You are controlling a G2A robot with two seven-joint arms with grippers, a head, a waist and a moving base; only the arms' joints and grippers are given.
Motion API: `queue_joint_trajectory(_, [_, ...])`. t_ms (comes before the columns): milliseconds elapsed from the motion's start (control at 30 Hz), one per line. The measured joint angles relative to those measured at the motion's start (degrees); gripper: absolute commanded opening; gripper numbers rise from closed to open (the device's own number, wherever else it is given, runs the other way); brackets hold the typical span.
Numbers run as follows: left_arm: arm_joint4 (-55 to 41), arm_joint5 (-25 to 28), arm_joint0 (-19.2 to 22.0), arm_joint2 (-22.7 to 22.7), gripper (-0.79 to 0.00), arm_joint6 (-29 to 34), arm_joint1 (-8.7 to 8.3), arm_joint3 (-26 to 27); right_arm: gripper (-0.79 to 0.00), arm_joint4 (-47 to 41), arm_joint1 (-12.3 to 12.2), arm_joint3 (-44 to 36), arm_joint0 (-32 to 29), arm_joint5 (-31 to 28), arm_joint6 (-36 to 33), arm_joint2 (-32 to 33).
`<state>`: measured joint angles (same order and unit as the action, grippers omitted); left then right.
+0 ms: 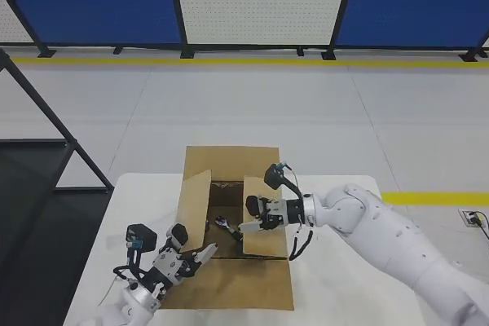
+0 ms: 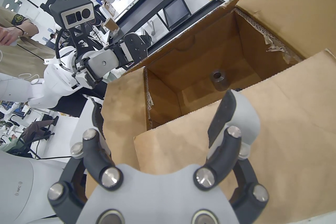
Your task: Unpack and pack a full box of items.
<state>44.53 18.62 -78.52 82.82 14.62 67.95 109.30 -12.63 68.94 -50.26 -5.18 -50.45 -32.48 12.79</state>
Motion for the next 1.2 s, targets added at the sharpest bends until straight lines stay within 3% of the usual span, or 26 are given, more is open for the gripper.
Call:
queue_joint_trajectory(467, [0.2,-1.8,3.8,-3.2,0.000,7.7,-0.01,-2.6,0.000,-5.5,5.6,7.4,0.4,2.5,-11.8,1.5])
queue_joint_trajectory(800, [0.4,-1.8,4.2,-3.4,0.000,8.3,-0.15,-3.5,0.000,-6.8,8.5,12.3,0.1,2.8,-17.3,2.7])
queue_joint_trajectory(1200, [-0.2,-1.3,3.2,-2.1,0.000,5.7,-0.35,-2.0,0.000,-5.9,9.7,16.4,1.2,-1.3,-16.4,6.4])
